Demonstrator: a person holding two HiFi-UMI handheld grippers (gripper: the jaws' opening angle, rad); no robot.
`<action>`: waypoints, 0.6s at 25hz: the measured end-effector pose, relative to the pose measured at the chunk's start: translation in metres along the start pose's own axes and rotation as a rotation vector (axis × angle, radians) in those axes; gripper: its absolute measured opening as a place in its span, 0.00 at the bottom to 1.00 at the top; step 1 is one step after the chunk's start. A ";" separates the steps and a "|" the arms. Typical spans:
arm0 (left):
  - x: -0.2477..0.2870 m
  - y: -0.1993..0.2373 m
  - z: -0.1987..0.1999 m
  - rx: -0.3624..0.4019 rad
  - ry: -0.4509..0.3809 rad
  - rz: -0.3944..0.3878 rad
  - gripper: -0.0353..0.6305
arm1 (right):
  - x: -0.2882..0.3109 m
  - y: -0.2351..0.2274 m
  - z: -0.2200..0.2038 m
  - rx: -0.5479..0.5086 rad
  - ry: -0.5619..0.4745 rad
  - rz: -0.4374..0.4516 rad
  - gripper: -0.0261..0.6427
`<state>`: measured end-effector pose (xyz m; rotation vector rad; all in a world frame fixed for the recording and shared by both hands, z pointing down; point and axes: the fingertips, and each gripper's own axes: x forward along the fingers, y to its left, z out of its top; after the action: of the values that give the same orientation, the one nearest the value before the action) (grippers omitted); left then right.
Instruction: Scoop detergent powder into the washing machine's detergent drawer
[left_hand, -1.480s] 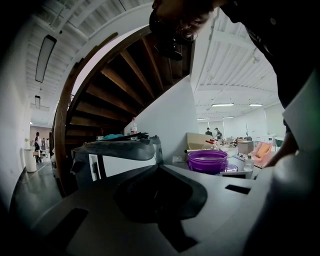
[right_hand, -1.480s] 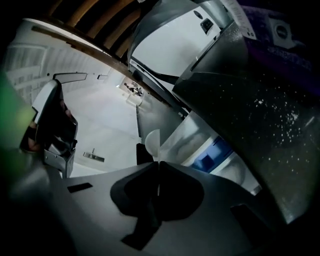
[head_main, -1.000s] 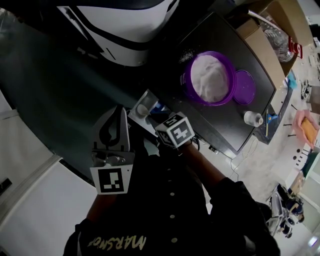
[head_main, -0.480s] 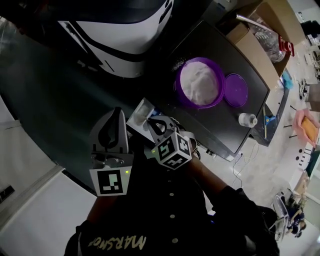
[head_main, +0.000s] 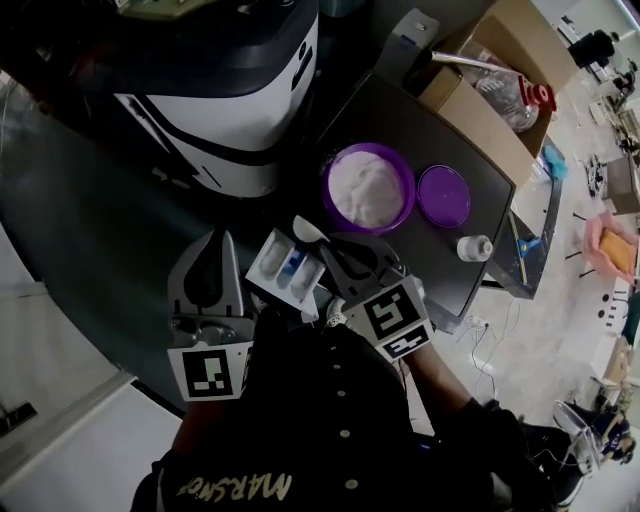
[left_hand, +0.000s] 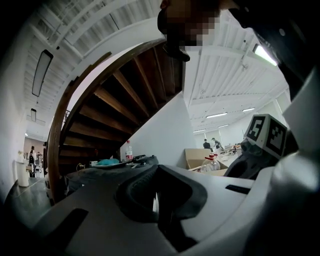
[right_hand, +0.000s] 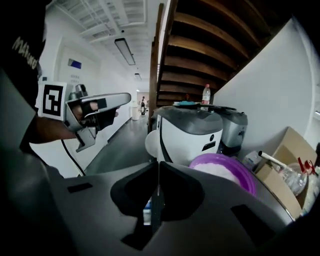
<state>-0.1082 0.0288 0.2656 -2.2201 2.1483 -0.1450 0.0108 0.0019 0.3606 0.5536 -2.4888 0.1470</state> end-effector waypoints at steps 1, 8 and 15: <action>0.002 0.000 0.005 0.007 -0.012 -0.002 0.06 | -0.007 -0.010 0.002 0.020 -0.010 -0.022 0.09; 0.008 0.001 0.034 0.066 -0.120 -0.018 0.06 | -0.047 -0.079 -0.010 0.124 -0.007 -0.187 0.09; 0.010 0.006 0.037 0.077 -0.117 -0.013 0.06 | -0.060 -0.108 -0.047 0.175 0.086 -0.261 0.09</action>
<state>-0.1096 0.0179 0.2284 -2.1443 2.0336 -0.0947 0.1246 -0.0644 0.3637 0.9190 -2.3090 0.2812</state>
